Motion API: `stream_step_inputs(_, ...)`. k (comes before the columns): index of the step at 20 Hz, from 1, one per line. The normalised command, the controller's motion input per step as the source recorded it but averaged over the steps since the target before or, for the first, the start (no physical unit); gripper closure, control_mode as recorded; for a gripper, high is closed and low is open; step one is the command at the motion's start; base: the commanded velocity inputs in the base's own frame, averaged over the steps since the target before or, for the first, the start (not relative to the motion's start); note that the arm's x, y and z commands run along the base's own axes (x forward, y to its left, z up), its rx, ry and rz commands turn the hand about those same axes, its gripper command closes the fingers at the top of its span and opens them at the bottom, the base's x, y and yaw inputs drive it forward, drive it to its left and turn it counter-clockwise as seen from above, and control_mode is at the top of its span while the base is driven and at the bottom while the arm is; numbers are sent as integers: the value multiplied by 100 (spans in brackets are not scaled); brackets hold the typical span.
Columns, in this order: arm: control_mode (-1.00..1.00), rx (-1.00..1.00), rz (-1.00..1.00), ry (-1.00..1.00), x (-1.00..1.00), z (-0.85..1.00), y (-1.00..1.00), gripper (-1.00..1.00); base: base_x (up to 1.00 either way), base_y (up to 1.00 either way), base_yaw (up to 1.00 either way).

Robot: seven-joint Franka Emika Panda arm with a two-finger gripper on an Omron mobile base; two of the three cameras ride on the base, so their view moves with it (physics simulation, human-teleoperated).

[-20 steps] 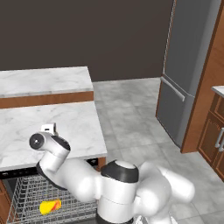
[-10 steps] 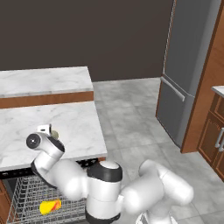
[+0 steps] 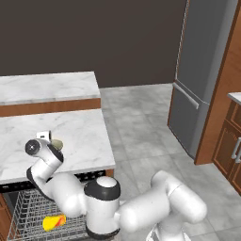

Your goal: Pick up the cup and bowl from the counter, place them in the dishwasher, and close the dishwasher door.

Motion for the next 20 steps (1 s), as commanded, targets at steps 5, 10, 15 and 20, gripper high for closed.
stream_step_inputs(5,-100,0,0,0,4,-18,11,100,0,0,0)
stream_step_inputs(10,-100,0,0,0,-11,-6,8,100,0,0,0)
stream_step_inputs(15,-100,0,2,-3,-78,0,4,100,0,0,0)
stream_step_inputs(20,-100,0,2,-3,-86,0,0,100,0,0,0)
